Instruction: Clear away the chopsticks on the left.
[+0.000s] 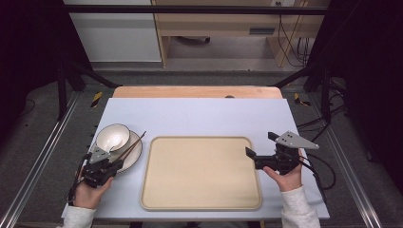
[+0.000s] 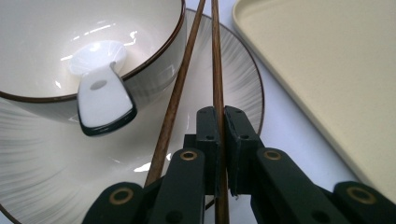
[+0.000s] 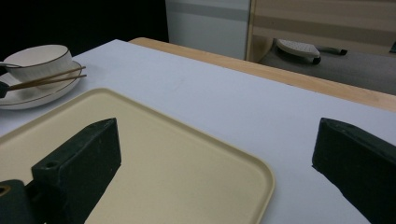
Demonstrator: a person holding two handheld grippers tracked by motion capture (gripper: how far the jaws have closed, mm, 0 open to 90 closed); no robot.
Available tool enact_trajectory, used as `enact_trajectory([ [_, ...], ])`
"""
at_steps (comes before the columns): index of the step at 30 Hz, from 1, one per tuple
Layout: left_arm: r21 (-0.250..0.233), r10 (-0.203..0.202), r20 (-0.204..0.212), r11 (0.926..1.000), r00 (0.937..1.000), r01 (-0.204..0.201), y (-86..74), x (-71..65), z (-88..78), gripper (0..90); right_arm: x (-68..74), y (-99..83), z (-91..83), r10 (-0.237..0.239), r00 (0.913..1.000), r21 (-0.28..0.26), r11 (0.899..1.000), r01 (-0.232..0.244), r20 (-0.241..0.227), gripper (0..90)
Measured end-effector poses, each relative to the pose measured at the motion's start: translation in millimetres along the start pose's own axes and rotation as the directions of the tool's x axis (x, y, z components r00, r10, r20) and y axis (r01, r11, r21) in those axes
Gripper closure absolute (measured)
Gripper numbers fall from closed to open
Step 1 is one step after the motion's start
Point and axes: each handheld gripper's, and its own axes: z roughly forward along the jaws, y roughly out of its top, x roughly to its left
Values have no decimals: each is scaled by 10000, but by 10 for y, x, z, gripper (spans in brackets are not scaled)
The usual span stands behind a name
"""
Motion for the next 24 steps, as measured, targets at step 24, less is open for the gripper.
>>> enact_trajectory([
  [24, -1488, -1063, -51, 9833, 9943, 1044, 122, -603, -164, 847, -13, 17, -54, 87, 9996, -297, 9995, -79, 282, 5],
])
